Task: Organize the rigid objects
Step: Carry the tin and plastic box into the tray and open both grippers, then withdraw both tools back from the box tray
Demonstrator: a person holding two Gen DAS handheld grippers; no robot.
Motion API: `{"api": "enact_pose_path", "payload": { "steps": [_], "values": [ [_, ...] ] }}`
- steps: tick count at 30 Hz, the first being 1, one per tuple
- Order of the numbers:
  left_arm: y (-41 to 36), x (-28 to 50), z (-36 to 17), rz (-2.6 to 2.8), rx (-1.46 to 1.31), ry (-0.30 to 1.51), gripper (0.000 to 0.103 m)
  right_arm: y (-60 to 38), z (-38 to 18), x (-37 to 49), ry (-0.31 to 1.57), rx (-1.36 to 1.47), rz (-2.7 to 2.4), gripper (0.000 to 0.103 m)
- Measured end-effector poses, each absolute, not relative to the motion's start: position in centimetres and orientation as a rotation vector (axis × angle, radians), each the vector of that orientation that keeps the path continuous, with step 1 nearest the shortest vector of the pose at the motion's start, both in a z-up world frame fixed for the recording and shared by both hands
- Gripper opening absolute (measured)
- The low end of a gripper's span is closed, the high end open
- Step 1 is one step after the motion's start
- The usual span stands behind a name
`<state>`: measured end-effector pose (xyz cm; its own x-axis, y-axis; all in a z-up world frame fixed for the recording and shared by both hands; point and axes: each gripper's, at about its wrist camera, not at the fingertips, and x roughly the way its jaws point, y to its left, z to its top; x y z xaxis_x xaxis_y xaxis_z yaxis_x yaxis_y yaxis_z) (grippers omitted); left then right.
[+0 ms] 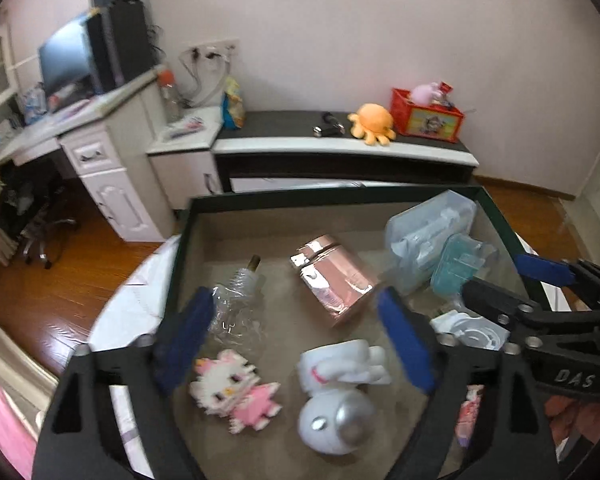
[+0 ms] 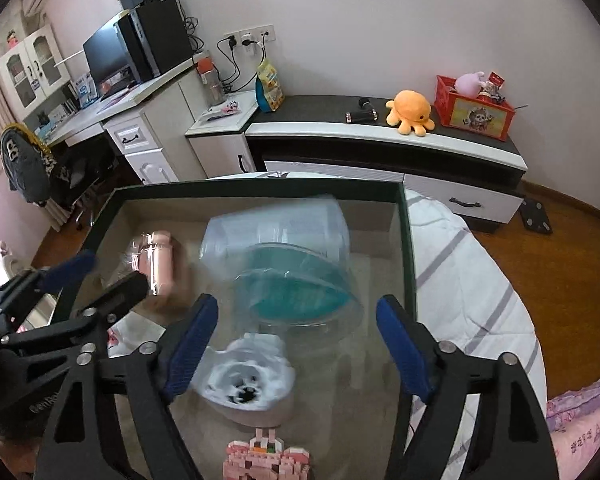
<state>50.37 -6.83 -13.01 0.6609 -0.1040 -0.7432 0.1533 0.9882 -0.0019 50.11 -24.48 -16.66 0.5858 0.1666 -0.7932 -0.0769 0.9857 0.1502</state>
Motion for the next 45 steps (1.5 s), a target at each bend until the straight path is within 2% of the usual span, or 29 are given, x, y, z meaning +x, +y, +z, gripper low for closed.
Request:
{"api": "enact_pose_path", "payload": {
  "steps": [2,3,5,18,33,45],
  "values": [
    [-5.8,49.6,-12.3,-0.136,0.048,0.814,0.096,-24.4,-16.2,49.6,0.924,0.114,0.166,0.101],
    [-5.4,49.1,-11.9,-0.131,0.041,0.803,0.098,-24.3,-15.9,49.1,0.916,0.124,0.179,0.103],
    [-4.4,47.6,-10.9,-0.119,0.029,0.768,0.103,-24.1,-15.2,48.4,0.895,0.112,0.151,0.103],
    [-1.3,35.1,-5.2,-0.079,0.015,0.584,0.103,-22.0,-9.4,39.3,0.735,0.144,0.149,0.103],
    [-1.0,25.7,-4.0,-0.074,-0.011,0.539,0.103,-22.5,-3.6,26.0,0.531,0.099,0.07,0.103],
    [-0.7,20.3,-3.7,-0.071,-0.046,0.539,0.103,-22.6,-2.7,18.9,0.465,0.098,0.045,0.103]
  ]
}}
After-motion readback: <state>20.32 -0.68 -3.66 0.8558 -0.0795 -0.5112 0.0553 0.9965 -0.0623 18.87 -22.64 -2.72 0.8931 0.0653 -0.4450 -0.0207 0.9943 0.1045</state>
